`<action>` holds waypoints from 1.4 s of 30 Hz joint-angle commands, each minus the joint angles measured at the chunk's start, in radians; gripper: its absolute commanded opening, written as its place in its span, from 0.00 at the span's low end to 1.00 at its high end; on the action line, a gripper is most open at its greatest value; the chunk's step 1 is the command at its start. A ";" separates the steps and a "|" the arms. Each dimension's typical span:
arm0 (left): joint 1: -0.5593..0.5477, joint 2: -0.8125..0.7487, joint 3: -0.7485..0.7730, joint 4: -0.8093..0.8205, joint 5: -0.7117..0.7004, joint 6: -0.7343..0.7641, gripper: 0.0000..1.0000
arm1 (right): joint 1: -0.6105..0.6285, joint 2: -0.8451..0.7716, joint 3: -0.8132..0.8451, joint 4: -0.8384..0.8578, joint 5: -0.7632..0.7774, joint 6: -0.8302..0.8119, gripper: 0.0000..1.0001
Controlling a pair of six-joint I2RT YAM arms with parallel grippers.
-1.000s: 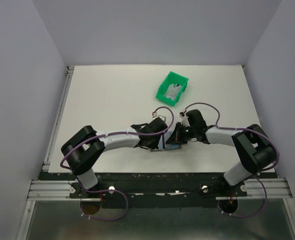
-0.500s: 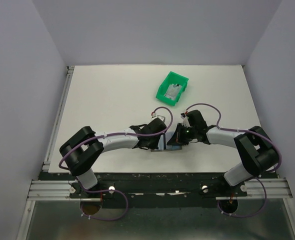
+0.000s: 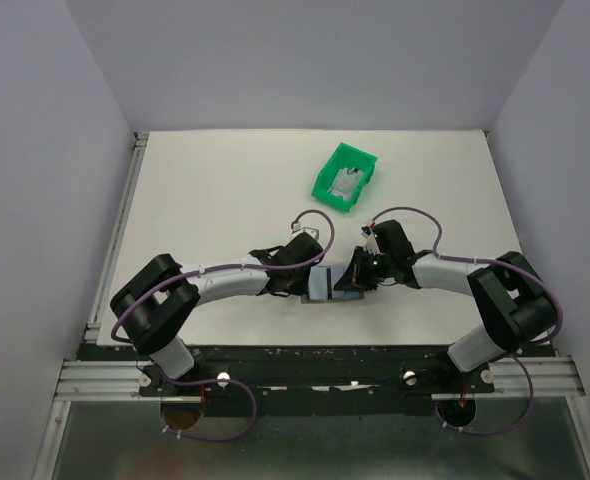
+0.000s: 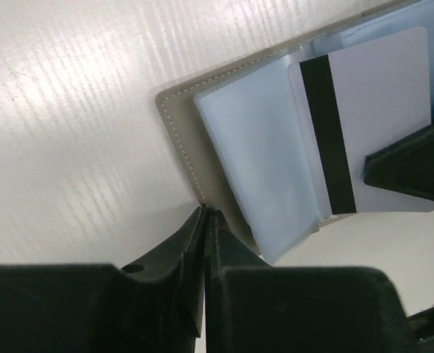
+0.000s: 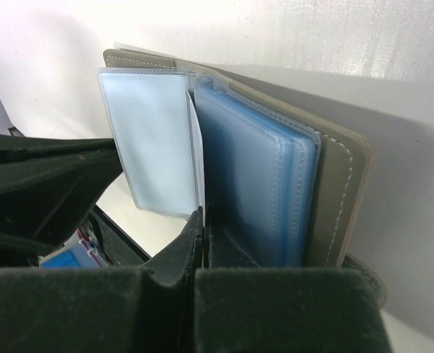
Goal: Put the credit cards into the card holder
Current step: Insert the credit card into the card holder.
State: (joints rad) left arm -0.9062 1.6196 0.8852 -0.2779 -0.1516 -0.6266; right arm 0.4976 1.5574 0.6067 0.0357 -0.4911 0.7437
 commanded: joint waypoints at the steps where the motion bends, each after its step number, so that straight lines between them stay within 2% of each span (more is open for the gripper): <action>1: 0.026 -0.029 -0.029 0.019 -0.017 0.016 0.19 | 0.007 0.035 -0.031 -0.051 0.040 -0.009 0.00; 5: 0.032 -0.014 -0.034 0.039 0.006 0.011 0.19 | 0.007 0.041 -0.038 -0.046 0.026 -0.004 0.01; 23: 0.030 0.014 -0.046 0.072 0.052 0.015 0.19 | 0.007 0.171 -0.042 0.200 -0.159 0.080 0.01; 32: 0.030 0.022 -0.042 0.069 0.049 0.015 0.18 | 0.009 0.197 -0.044 0.228 -0.172 0.094 0.01; 38: 0.030 -0.098 -0.051 0.058 -0.011 0.004 0.18 | 0.006 0.230 -0.039 0.250 -0.168 0.100 0.01; 42: 0.030 -0.161 -0.032 0.091 0.020 0.025 0.18 | 0.007 0.260 -0.033 0.262 -0.170 0.105 0.05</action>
State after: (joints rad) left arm -0.8719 1.5448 0.8349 -0.2489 -0.1459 -0.6136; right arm 0.4919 1.7538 0.5869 0.3447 -0.6998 0.8600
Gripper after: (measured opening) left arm 0.178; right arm 0.040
